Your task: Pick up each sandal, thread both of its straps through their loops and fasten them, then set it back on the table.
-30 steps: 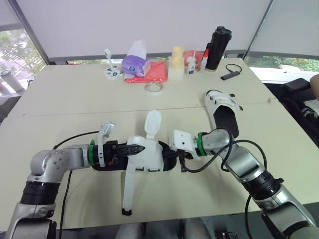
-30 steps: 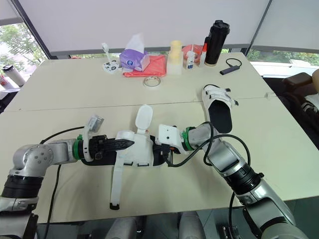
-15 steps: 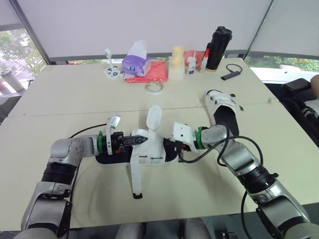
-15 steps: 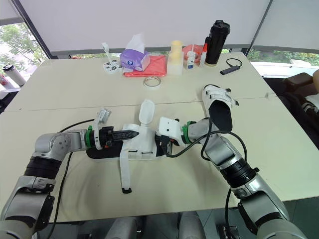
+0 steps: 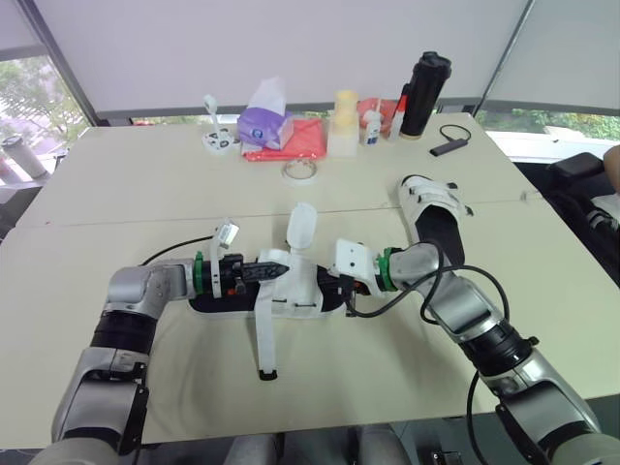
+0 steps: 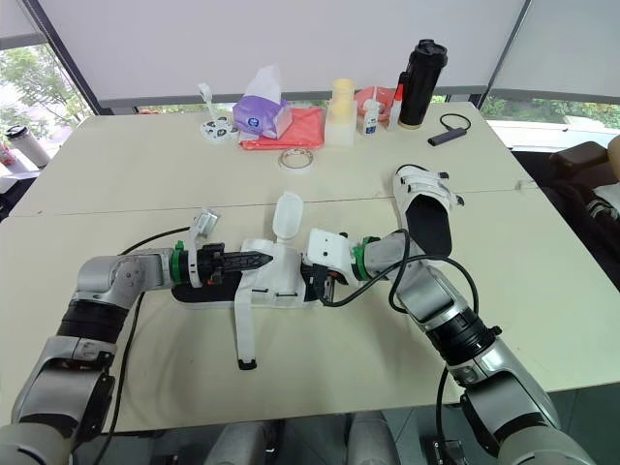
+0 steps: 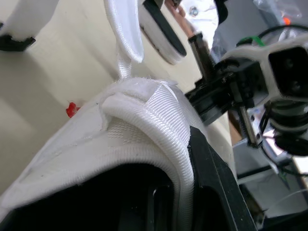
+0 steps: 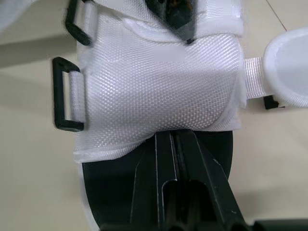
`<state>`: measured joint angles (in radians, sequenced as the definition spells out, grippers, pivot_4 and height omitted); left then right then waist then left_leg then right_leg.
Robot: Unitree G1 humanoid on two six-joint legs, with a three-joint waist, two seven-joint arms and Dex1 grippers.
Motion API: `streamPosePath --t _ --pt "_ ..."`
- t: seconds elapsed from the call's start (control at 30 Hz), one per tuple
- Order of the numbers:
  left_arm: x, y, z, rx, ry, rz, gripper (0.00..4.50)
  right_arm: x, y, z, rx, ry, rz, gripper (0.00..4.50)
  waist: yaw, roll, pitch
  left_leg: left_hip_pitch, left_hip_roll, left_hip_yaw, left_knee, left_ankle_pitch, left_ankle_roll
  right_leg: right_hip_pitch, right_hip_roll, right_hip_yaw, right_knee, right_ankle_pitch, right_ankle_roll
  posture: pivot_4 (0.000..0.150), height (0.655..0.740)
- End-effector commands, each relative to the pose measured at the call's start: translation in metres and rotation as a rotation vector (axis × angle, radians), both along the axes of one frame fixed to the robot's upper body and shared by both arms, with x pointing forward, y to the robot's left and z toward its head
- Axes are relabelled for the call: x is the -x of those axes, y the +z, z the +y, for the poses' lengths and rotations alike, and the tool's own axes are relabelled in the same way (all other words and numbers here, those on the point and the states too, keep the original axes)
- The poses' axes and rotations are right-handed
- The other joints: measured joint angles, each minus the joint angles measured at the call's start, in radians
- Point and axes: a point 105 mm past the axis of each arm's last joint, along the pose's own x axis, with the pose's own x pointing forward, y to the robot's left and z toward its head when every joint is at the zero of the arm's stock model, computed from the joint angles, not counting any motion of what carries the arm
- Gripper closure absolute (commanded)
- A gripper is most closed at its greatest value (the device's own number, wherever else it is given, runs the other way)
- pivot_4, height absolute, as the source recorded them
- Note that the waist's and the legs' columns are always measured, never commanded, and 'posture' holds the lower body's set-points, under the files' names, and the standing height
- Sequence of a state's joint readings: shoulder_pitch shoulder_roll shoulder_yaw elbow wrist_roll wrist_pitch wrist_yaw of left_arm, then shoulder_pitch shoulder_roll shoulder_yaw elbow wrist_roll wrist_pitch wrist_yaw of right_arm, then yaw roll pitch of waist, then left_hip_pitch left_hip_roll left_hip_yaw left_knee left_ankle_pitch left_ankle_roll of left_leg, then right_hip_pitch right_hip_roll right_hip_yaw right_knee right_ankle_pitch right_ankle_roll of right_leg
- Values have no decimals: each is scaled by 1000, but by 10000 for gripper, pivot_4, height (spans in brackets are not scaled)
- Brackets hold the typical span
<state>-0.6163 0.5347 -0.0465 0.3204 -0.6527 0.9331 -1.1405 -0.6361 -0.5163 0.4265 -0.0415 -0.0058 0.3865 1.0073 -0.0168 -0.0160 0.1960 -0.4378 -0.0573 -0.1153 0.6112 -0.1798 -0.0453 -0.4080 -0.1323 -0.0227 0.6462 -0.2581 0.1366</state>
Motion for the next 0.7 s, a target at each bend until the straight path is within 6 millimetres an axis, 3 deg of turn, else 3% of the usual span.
streamPosePath --t 0.03,0.13,0.27,0.5,0.7 --pt "7 -7 -1 -39 -30 17 40774 3 10 9 -22 45 -42 45000 1 0 0 0 0 0 0 0 0 0 0 0 0 0 0 1500 7400" --pt "7 -9 3 -55 -14 17 29790 3 7 8 -14 46 -35 45000 -1 0 0 0 0 0 0 0 0 0 0 0 0 0 0 1500 7400" --pt "6 -10 14 -60 18 2 10081 2 5 8 -8 46 -31 45000 -1 0 0 0 0 0 0 0 0 0 0 0 1 0 0 1500 7400" --pt "5 4 33 -26 66 -17 10081 0 -1 6 16 43 -30 45000 -7 0 0 3 1 0 -1 0 0 1 1 0 1 0 0 1500 7400" --pt "20 26 60 -14 88 -46 10081 3 -18 -3 91 47 -13 45000 -6 0 0 3 1 0 -1 0 0 1 1 0 1 0 0 1500 7400"
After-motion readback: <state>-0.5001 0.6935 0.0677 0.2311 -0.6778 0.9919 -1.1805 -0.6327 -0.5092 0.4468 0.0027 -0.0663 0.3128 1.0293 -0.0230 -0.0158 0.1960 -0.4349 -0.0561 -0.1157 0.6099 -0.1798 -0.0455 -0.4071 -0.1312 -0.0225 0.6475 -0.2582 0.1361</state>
